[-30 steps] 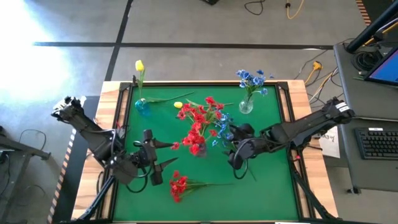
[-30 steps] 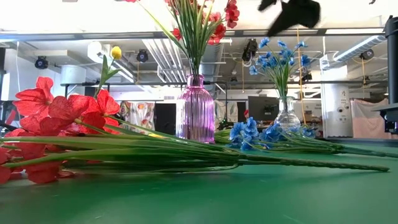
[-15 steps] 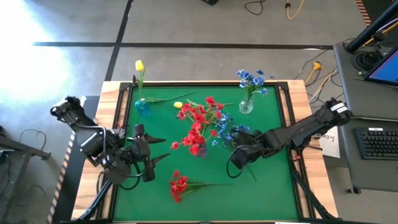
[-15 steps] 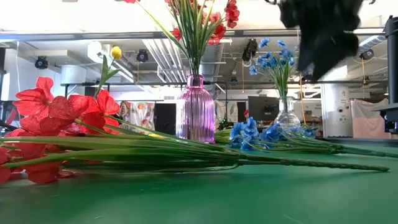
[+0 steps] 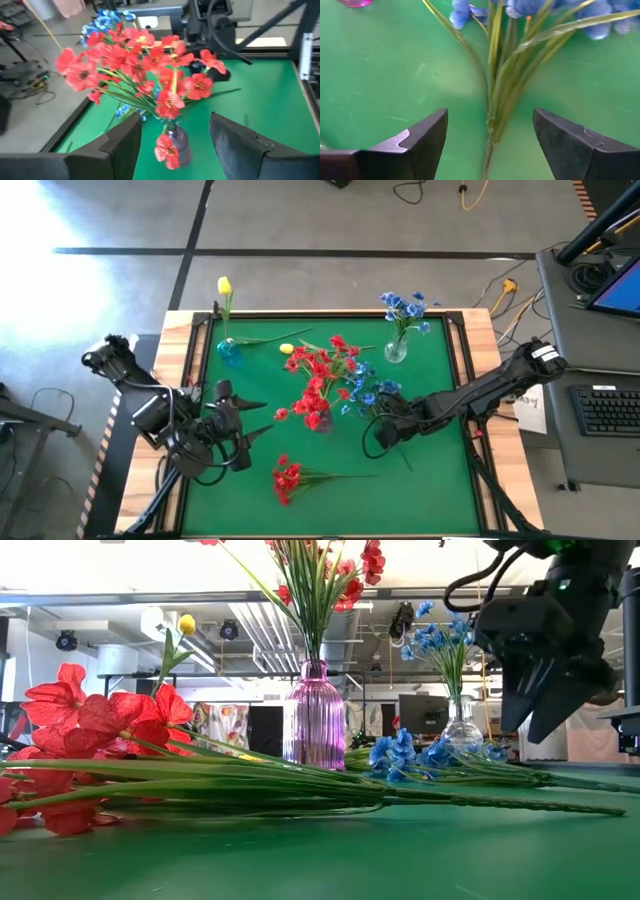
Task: Sort flowers into vase by color
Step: Put the bottom blue flowers into the transparent vase
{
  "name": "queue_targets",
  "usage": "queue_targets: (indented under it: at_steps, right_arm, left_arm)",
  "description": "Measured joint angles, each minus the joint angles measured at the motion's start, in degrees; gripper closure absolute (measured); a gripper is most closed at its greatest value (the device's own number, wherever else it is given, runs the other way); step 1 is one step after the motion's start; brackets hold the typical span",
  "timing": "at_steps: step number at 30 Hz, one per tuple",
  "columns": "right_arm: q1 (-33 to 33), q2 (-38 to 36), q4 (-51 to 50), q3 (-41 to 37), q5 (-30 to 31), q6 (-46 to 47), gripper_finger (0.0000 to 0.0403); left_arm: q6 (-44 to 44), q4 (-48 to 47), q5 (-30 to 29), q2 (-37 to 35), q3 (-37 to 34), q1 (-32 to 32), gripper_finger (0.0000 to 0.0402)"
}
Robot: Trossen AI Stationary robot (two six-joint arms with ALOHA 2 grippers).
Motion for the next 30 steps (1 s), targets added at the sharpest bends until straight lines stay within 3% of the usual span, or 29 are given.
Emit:
queue_targets:
  at_steps: [16,20,30]
  right_arm:
    - [-0.1,11.6,1.9,1.5,2.0,-3.0,0.0162]
    - [-0.1,12.9,2.0,2.1,1.7,-2.9,0.0205]
    - [-0.4,12.8,1.9,2.3,1.5,-2.5,0.0357]
  left_arm:
    - [-0.9,0.3,-2.2,0.0,-2.0,0.0,0.0185]
    - [-1.1,0.3,-2.2,0.0,-2.0,0.0,0.0185]
    - [-1.4,0.3,-2.2,0.0,-2.1,0.0,0.0185]
